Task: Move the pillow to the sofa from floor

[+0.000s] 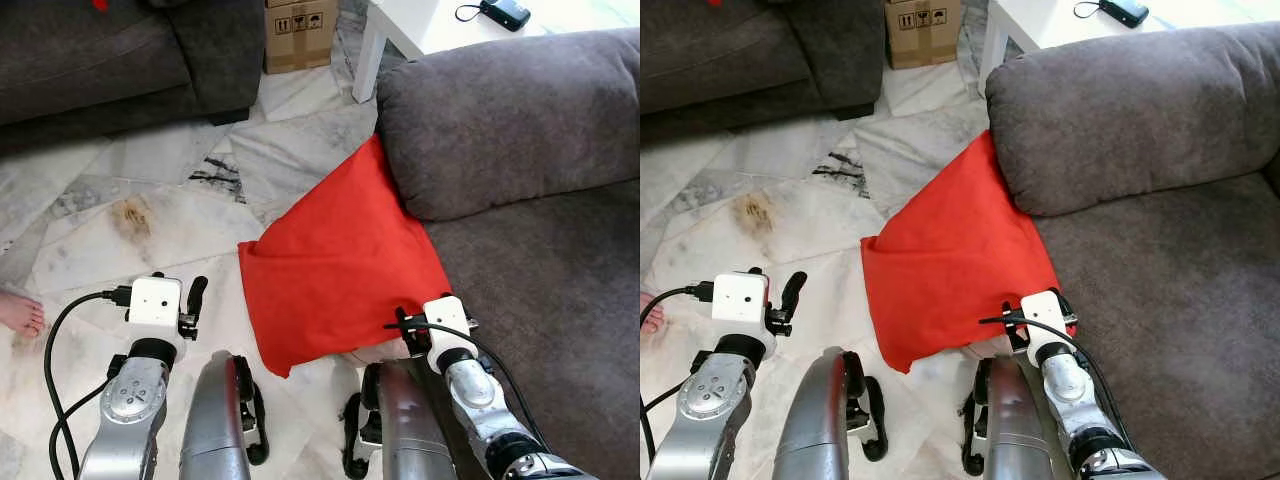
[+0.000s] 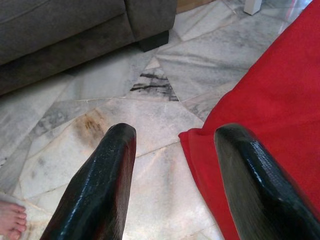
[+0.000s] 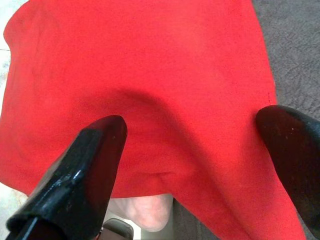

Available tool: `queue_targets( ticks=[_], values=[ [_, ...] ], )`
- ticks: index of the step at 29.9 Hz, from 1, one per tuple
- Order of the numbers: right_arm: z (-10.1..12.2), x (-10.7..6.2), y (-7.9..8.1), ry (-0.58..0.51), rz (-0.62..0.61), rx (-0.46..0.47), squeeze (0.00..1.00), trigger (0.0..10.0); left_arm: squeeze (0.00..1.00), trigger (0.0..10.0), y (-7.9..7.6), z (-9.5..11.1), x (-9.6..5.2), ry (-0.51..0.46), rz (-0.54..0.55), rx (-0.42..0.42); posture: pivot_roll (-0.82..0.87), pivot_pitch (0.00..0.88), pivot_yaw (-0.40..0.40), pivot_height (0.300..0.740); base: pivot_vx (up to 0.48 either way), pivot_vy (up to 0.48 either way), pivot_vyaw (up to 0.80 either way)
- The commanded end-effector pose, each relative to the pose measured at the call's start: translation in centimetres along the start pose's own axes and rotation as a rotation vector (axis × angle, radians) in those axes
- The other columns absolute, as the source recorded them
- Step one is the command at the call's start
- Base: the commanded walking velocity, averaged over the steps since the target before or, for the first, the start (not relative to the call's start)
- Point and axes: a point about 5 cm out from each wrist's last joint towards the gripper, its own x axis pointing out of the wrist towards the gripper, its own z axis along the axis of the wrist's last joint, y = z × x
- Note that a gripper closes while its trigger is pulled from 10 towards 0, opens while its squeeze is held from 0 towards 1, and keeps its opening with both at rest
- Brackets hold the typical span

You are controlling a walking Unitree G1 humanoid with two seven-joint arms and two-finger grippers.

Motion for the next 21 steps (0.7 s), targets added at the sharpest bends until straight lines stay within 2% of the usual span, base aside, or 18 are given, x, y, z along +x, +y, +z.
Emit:
queue_targets(
  ticks=[1, 16, 17, 21],
  values=[
    [-1.63, -0.89, 0.18, 0.056, 0.001, -0.018, 0.00, 10.0, 0.00, 10.0, -0.27, -0.28, -0.58, 0.023, -0.018, 0.013, 0.07, 0.477, -0.079, 0.629, 0.000, 0.000, 0.00],
    [-1.62, -0.76, 0.27, 0.071, -0.047, -0.081, 0.00, 10.0, 0.00, 10.0, -0.03, 0.12, -0.57, 0.024, 0.001, 0.072, 0.07, 0.493, -0.086, 0.629, 0.000, 0.000, 0.00],
    [-1.62, -0.73, 0.21, 0.076, -0.060, -0.099, 0.00, 0.0, 0.00, 10.0, -0.06, 0.18, -0.55, 0.024, 0.003, 0.077, 0.07, 0.495, -0.088, 0.629, 0.000, 0.000, 0.00],
    [-1.59, -0.72, 0.11, 0.075, -0.079, -0.102, 0.00, 0.0, 0.00, 10.0, -0.07, 0.23, -0.59, 0.027, 0.002, 0.093, 0.07, 0.496, -0.089, 0.629, 0.000, 0.000, 0.00]
  ],
)
